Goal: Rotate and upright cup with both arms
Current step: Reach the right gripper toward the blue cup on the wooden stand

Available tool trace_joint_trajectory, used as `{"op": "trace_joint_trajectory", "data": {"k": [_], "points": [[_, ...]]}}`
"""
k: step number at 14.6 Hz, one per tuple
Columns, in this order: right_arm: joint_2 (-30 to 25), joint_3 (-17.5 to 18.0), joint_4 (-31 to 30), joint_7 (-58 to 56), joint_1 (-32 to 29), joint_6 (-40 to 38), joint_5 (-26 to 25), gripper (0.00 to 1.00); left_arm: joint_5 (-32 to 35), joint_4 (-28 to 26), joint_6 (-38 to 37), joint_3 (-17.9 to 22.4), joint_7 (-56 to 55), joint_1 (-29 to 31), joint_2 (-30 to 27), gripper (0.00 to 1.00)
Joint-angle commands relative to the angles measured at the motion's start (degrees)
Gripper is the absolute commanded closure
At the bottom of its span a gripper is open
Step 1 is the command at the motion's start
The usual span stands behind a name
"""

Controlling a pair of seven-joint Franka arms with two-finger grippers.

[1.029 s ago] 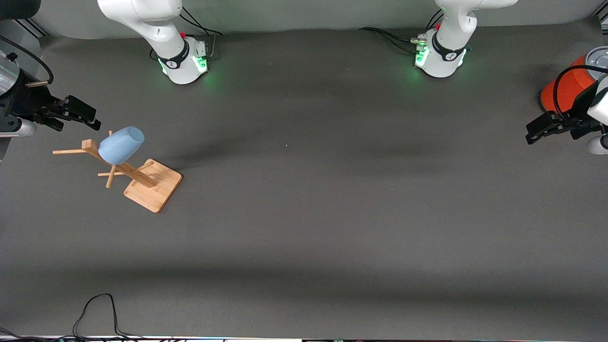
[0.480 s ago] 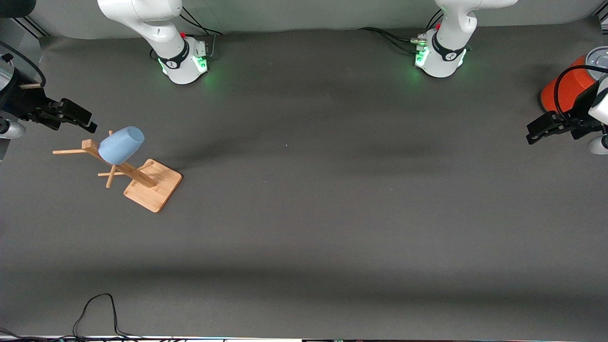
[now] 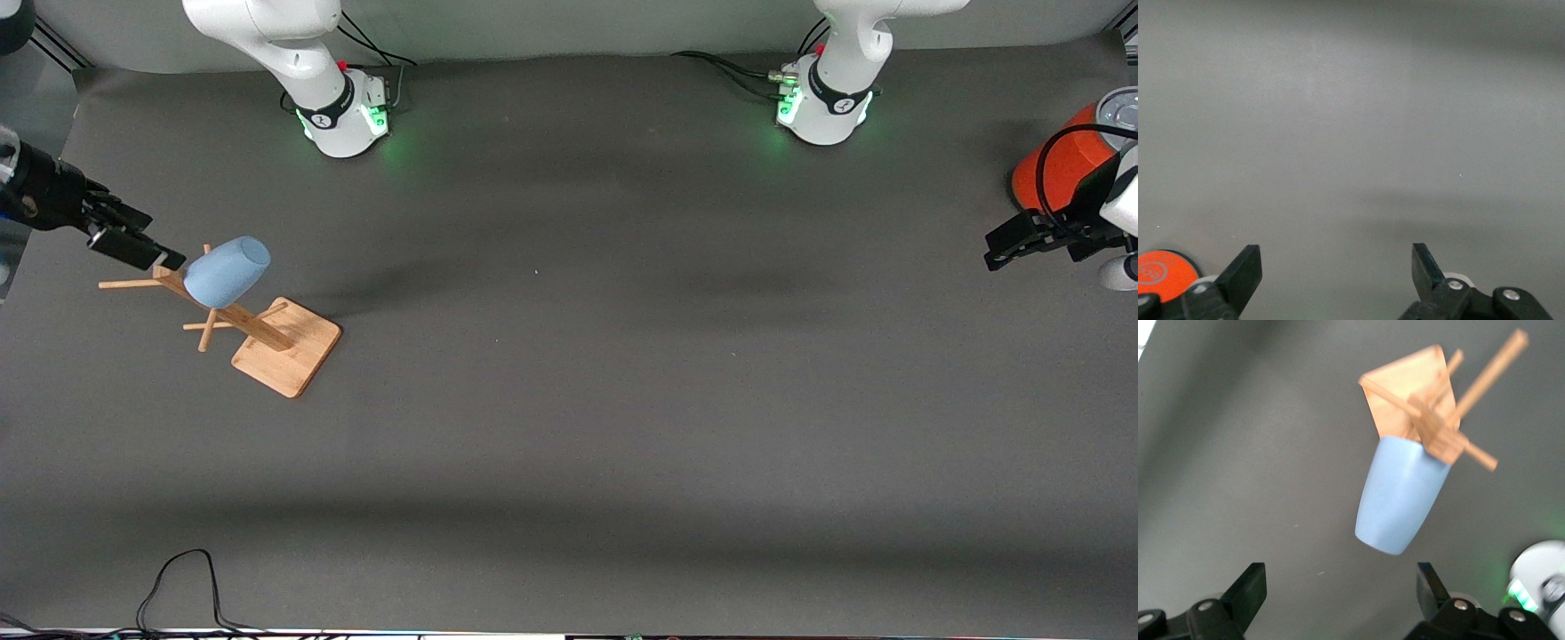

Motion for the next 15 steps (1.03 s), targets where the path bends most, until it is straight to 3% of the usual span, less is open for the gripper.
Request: {"op": "trace_joint_trajectory", "data": {"k": [1,9,15], "points": [[0.0,-2.1,-3.8,11.5,-0.4,0.8,5.0,0.00,-0.1,0.2,-0.2,0.1,0.5,0.0,0.2,0.00],[-1.5,-4.5,-15.4,11.1,0.1,8.1,4.6,0.00,-0.1,0.2,-0.3,0.1,0.7,0.0,0.3,0.00],[0.1,-4.4,-18.4,8.8,0.2,13.8,4.8,0.00,-0.1,0.1,-0.3,0.1,1.0,0.0,0.4,0.00]]}}
